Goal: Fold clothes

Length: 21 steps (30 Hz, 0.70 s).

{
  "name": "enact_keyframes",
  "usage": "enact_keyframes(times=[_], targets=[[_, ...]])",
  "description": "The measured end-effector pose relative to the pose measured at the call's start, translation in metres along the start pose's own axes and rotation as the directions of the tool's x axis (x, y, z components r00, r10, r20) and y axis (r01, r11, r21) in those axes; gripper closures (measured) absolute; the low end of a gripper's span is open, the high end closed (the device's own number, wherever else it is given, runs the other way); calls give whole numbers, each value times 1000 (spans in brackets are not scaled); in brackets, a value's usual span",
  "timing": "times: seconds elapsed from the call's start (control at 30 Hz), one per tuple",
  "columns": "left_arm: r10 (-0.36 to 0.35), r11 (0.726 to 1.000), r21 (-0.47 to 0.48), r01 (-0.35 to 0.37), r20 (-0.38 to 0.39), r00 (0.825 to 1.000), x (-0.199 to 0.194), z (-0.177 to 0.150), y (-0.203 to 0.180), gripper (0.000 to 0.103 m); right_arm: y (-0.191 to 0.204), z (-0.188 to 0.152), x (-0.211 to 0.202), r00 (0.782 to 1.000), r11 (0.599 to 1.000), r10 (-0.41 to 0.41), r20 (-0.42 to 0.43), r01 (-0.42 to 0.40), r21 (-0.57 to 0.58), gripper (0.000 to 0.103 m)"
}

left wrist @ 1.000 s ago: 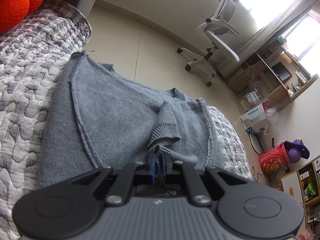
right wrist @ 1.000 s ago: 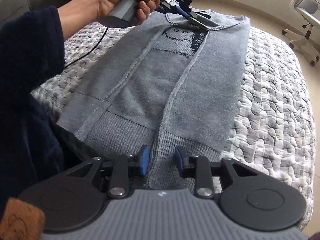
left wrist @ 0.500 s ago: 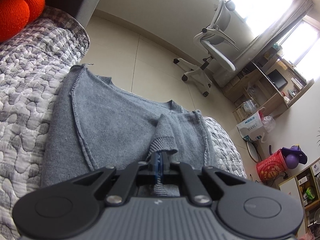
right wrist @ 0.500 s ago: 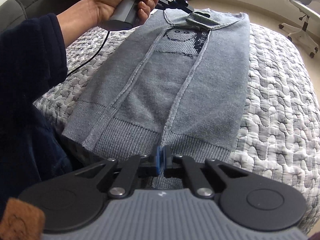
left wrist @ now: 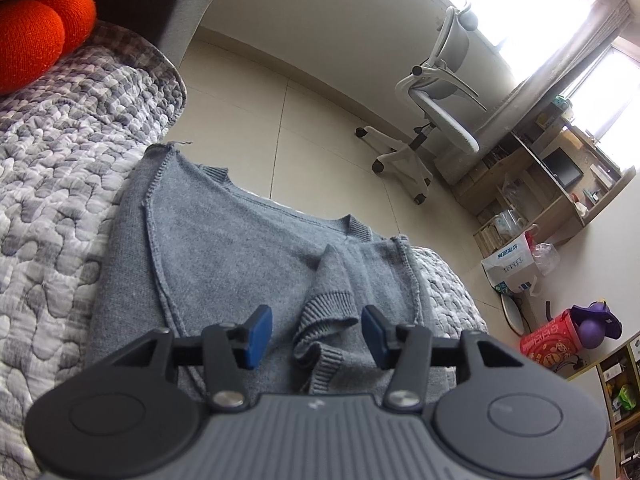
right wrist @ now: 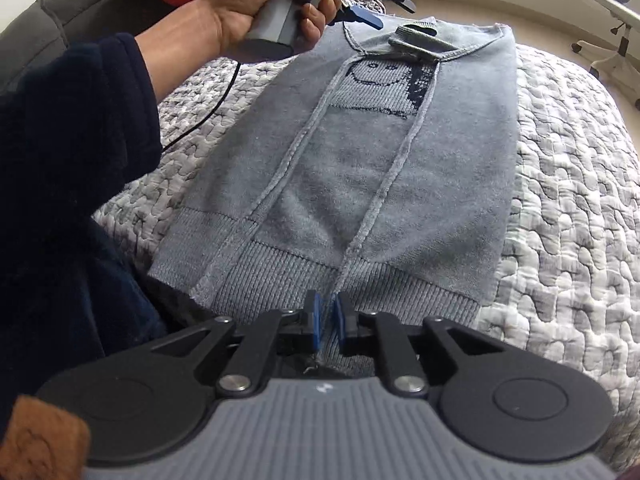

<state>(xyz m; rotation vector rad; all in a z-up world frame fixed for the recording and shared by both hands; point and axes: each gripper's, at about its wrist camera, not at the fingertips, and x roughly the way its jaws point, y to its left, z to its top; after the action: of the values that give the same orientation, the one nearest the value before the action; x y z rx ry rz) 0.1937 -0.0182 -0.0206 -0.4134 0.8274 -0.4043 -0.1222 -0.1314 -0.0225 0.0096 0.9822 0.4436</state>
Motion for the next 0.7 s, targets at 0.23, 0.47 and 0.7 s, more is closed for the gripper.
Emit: enact_keyframes(times=[0.23, 0.47, 0.7], targets=[[16, 993, 118, -16, 4, 1000, 19, 0, -16, 51, -33, 41, -29, 992, 996, 28, 125, -38, 78, 88], [38, 984, 172, -36, -3, 999, 36, -2, -23, 52, -85, 102, -42, 982, 995, -28, 186, 10, 97, 66], [20, 994, 107, -23, 26, 999, 30, 3, -7, 97, -109, 122, 21, 994, 998, -19, 107, 13, 57, 66]])
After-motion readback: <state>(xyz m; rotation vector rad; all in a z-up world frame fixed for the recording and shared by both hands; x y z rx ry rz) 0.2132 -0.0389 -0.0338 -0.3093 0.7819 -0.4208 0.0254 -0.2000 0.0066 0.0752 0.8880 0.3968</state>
